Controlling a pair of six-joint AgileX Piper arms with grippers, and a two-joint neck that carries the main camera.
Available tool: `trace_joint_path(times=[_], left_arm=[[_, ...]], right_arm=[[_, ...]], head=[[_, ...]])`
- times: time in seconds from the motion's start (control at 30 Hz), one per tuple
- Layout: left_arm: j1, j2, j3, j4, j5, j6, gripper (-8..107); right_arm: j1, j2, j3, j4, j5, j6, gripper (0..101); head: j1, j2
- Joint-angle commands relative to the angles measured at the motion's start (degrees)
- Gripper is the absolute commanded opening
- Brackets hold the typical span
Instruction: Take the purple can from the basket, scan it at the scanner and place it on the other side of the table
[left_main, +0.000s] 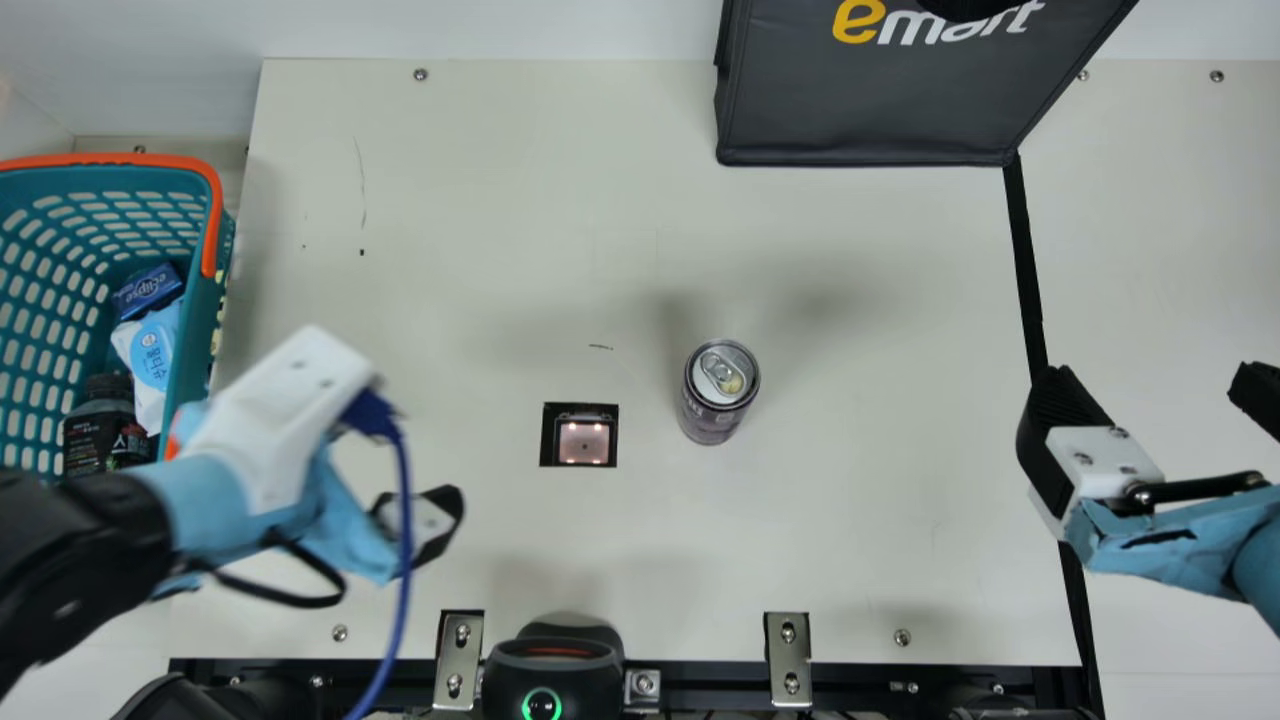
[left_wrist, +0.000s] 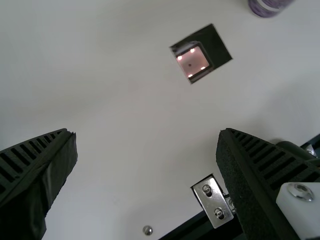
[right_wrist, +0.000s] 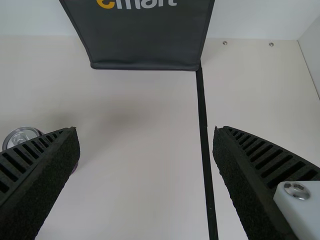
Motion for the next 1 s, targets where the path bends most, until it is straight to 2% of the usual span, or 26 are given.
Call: trace_joint_path(times=[0.0,0.1,0.27,0.3,0.4,0.63,0.97], left_arm=[[6.3,-9.3,-0.3,-0.2,1.9,-0.6,90],[11.8,-13.6,-1.6,-1.0,3.6,-1.4,90],[17.9,-17.2,-3.5,-2.1,3.6,-3.7,90],[14.9,-15.7,-3.0,-2.2,3.8,-3.1,90],[17.7,-17.3,-3.5,-2.2,3.9,-3.7,90],[18.0,-17.3,-3.5,-2.3,3.9,-3.7,90],[18.0,-17.3,-3.5,-2.3,3.9,-3.7,90]], right_arm=[[0.0,0.0,0.0,0.0,0.0,0.0,95],[0.0,0.0,0.0,0.0,0.1,0.0,95],[0.0,0.0,0.0,0.0,0.1,0.0,95],[0.0,0.0,0.0,0.0,0.1,0.0,95],[0.0,0.0,0.0,0.0,0.1,0.0,95],[0.7,0.4,-0.1,0.2,0.2,-0.2,95],[9.4,4.8,3.1,4.7,0.4,-6.8,95]], head=[[-1.7,0.0],[-1.7,0.0],[-1.7,0.0],[-1.7,0.0],[-1.7,0.0],[-1.7,0.0],[-1.7,0.0]])
